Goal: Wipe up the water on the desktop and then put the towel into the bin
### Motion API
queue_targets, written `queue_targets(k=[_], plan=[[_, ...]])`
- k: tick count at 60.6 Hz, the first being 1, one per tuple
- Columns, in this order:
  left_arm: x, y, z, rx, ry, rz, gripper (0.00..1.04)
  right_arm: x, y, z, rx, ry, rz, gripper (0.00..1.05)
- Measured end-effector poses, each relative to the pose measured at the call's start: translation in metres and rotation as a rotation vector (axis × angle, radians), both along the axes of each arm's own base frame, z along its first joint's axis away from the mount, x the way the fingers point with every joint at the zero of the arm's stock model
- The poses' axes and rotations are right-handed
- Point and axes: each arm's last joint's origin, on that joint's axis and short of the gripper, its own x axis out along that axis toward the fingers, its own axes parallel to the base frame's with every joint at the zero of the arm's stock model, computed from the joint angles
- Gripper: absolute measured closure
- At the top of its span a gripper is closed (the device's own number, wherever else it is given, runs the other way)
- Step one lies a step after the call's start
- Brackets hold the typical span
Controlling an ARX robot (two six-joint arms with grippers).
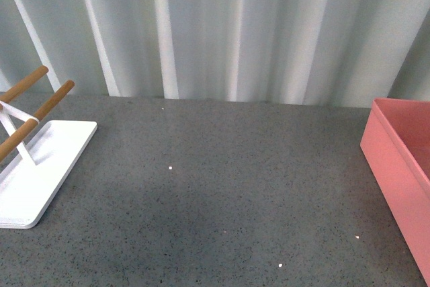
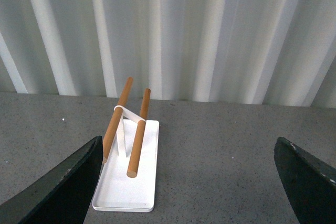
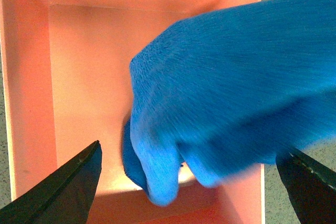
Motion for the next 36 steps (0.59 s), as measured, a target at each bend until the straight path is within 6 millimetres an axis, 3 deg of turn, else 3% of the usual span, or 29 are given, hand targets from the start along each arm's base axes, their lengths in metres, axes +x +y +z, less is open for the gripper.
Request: queue_targets(k=[32,33,36], plan=[[0.0,0.0,0.0,0.0,0.0,0.0,0.07,0.0,0.0,0.0,-0.001,0.0,0.0,0.07],[0.0,0.0,0.0,0.0,0.0,0.0,0.07,0.0,-0.001,-0.002,0.019,-0.023,0.003,0.08],[0.0,0.0,0.0,0.0,0.0,0.0,0.07,-0.004,0.003,-0.017,0.194,-0.302,0.081,0.19]])
